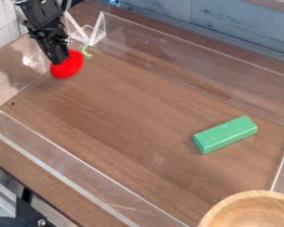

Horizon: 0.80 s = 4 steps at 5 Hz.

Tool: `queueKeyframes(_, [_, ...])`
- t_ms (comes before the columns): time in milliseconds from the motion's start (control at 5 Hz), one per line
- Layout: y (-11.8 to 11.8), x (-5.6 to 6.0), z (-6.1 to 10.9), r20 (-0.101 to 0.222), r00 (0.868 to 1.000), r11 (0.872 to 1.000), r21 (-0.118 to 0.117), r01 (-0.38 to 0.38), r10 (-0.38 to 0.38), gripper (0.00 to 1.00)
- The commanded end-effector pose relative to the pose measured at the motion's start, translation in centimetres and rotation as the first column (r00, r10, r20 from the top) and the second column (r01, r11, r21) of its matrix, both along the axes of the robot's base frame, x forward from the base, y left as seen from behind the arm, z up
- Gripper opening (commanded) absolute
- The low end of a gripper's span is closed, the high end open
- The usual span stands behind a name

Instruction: Move the red object to the left side of the table

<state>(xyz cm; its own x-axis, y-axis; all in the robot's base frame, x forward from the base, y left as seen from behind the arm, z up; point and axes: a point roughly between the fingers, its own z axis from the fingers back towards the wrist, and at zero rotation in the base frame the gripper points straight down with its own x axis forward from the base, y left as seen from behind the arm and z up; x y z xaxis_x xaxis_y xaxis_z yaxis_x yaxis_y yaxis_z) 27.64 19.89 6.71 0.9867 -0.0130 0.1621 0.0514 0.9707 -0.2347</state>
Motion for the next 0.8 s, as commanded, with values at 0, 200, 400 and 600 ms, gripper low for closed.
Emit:
queueKeyframes(0, [0.8,0.37,1.67,0.04,0.999,1.0,0.014,-0.022,0.022,0.0])
queueKeyframes(200, [0.69,0.31,1.58,0.031,0.999,0.999,-0.008,-0.031,0.031,0.0])
queueKeyframes(400, [0.65,0.25,1.58,0.022,0.999,0.999,-0.027,-0.039,0.04,0.0])
queueKeyframes(600, [0.49,0.23,1.54,0.014,0.999,0.998,-0.044,-0.046,0.046,0.0])
